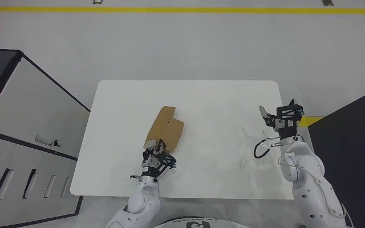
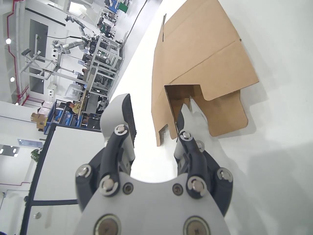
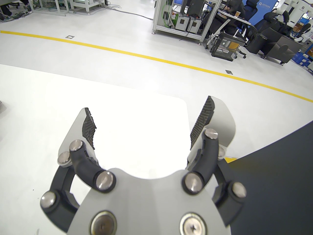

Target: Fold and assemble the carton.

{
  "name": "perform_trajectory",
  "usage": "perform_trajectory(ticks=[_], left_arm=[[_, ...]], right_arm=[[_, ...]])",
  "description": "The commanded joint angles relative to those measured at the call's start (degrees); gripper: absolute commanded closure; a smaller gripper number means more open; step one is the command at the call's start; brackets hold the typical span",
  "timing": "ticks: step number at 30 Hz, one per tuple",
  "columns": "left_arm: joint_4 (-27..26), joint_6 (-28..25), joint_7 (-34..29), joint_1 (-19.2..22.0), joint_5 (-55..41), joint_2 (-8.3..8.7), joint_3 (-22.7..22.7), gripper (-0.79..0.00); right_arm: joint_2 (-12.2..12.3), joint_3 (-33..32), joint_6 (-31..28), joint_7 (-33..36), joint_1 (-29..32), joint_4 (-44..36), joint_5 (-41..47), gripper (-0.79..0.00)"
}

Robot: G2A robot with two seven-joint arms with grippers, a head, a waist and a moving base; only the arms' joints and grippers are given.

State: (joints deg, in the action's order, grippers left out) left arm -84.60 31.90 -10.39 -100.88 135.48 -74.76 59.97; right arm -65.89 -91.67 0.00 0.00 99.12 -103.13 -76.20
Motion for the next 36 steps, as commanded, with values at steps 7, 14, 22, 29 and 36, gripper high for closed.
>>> perform_trajectory(ticks=[7, 14, 22, 29, 36], left_arm=[[1.38, 0.03, -0.63, 0.83, 0.16, -0.45, 0.25, -0.366], [3.42, 0.27, -1.06, 2.09, -1.42, -1.1, -0.07, -0.354], [4.88, 2.71, -0.54, 3.11, -2.34, -1.69, 0.3, -0.332], [5.76, 3.05, -0.96, 3.52, -1.6, -2.02, 0.83, -0.329], [6.56, 2.76, -1.06, 4.06, -1.55, -2.43, 0.87, -0.262]], right_arm=[[0.0, 0.0, 0.0, 0.0, 0.0, 0.0, 0.0, -0.785], [0.0, 0.0, 0.0, 0.0, 0.0, 0.0, 0.0, -0.785], [0.0, 0.0, 0.0, 0.0, 0.0, 0.0, 0.0, -0.785], [0.0, 0.0, 0.0, 0.0, 0.0, 0.0, 0.0, -0.785], [0.0, 0.0, 0.0, 0.0, 0.0, 0.0, 0.0, -0.785]])
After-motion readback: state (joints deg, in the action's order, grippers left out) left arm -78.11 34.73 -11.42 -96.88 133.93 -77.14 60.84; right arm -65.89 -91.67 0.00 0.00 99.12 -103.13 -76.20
